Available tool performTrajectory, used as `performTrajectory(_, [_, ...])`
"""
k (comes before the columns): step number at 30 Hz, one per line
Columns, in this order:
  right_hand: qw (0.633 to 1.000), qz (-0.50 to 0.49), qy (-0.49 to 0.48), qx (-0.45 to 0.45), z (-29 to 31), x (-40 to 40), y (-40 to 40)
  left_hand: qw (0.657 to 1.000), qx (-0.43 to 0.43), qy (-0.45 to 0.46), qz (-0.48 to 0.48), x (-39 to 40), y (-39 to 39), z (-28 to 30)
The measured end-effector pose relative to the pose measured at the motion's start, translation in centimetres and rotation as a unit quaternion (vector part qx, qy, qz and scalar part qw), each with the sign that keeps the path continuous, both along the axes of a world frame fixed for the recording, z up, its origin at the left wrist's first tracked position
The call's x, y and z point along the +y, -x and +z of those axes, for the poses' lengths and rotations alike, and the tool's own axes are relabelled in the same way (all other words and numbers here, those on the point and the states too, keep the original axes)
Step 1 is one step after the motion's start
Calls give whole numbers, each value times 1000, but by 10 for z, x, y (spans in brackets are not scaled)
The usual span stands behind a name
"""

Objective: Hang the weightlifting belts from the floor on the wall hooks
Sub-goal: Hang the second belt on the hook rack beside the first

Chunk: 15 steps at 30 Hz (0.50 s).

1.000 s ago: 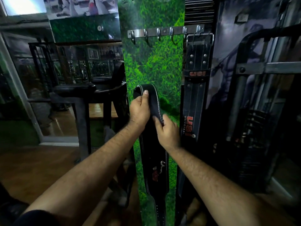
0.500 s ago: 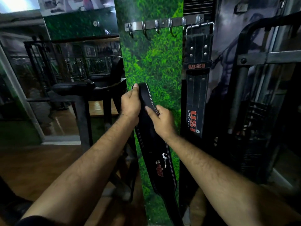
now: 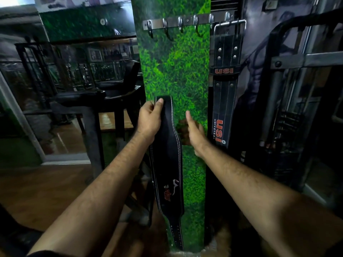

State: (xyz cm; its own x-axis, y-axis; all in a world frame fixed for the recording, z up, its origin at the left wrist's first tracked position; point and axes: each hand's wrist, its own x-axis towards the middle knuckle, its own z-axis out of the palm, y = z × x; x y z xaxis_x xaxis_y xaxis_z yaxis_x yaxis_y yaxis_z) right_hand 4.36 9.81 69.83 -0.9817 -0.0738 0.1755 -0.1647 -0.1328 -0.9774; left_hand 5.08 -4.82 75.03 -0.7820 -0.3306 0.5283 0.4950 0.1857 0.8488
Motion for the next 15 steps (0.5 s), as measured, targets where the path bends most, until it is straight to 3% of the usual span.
performTrajectory(7, [989, 87, 64, -103, 55, -21, 19, 995, 24, -13, -96, -11, -16, -15])
performTrajectory(11, [988, 93, 69, -100, 75, -32, 23, 985, -6, 28, -169, -19, -27, -24])
performTrajectory(15, [993, 63, 83, -51, 75, -39, 18, 985, -67, 43, -152, -20, -31, -32])
